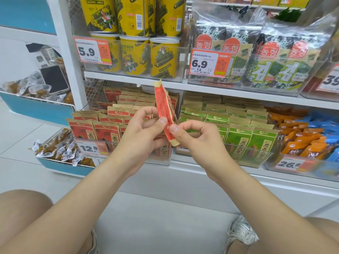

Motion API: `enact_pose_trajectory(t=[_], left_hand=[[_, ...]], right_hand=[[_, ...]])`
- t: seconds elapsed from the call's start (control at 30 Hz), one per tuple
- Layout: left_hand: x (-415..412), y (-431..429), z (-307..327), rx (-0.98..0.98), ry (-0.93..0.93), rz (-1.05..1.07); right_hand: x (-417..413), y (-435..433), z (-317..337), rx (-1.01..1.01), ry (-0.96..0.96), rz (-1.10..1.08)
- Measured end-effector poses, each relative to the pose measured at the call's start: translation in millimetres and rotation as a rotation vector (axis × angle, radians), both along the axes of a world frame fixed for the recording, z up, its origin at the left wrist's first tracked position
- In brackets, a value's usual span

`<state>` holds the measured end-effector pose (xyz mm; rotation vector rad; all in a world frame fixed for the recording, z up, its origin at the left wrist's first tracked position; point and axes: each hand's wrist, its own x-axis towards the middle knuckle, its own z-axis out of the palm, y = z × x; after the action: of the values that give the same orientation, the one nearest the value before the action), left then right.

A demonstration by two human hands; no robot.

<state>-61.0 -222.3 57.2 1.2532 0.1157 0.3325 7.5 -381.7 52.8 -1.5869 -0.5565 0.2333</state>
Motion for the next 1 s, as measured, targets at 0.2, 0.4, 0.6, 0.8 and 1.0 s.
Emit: enact_pose_trajectory(t=[0.2,0.4,0.6,0.8,1.0], left_hand=[[-3,-7,3,0.204,0.001,0.097],[-4,2,4,0.371,0.009,0.149],[-5,10,4,0.56,-0.005,0.098],[-5,12,8,0.63,-0.024,0.178],[9,50,11,0.922,0.122,0.473]], right_hand=[[-4,4,-8,-0.284,-0.39,-0.117],[2,2,-7,-0.229,-0.374,-0.206],[16,-13,9,-0.208,-0.527,-0.12],[25,-15,11,-0.127,-0.501,-0.124],[40,-17,29,-0.05,-0.705,-0.537]])
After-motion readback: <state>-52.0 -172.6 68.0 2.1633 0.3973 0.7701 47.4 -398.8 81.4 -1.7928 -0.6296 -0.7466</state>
